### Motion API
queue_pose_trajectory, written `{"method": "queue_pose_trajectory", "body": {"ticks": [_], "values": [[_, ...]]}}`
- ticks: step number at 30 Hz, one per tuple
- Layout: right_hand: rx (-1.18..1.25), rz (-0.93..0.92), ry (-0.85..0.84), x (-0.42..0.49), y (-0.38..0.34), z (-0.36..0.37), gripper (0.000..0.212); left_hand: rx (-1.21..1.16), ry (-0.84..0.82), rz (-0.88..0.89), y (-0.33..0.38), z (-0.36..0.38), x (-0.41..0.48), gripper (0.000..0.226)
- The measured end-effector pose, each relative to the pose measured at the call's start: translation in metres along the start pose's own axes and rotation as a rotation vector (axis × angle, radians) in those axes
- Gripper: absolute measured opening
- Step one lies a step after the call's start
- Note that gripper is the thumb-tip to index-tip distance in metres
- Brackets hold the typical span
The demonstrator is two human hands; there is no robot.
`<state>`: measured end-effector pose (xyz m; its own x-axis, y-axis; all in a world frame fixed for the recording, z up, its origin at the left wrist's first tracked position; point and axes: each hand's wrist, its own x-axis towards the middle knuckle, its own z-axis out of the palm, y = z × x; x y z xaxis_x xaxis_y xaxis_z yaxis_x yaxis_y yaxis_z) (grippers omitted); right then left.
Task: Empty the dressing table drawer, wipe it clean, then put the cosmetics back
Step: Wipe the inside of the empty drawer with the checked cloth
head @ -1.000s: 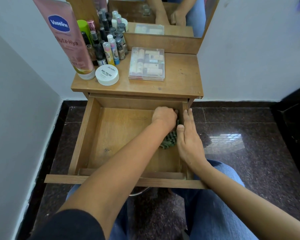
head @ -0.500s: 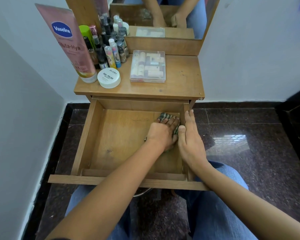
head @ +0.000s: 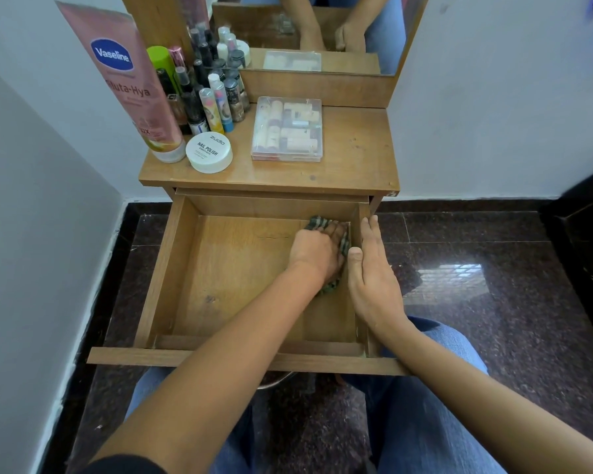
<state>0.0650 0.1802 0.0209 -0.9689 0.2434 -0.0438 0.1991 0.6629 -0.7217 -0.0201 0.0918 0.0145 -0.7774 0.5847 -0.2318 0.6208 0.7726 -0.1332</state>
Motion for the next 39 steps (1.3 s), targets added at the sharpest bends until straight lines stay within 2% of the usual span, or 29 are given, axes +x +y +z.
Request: {"method": "queue_pose_trajectory", "body": {"ticks": [9,14,21,24,28,39], "values": [[-0.007,-0.003,-0.003,-0.001,-0.003,-0.001,0.052,0.014,-0.1,-0.128,-0.028,0.007,-0.021,0.06],[0.011,-0.006,0.008,0.0,-0.003,0.0,0.052,-0.122,-0.172,-0.07,-0.027,0.015,-0.031,0.064],[0.034,0.007,0.009,0.001,0.0,0.002,0.051,-0.195,-0.115,-0.03,-0.011,0.017,-0.015,0.06],[0.047,0.012,0.008,0.001,0.0,0.002,0.052,-0.182,-0.143,-0.01,0.003,0.012,-0.002,0.063],[0.039,0.008,0.017,0.002,0.001,0.002,0.052,-0.143,-0.174,-0.053,0.011,0.008,0.004,0.064],[-0.01,-0.013,0.02,0.0,0.001,-0.001,0.052,-0.085,-0.113,-0.104,0.017,-0.011,-0.001,0.063]]}}
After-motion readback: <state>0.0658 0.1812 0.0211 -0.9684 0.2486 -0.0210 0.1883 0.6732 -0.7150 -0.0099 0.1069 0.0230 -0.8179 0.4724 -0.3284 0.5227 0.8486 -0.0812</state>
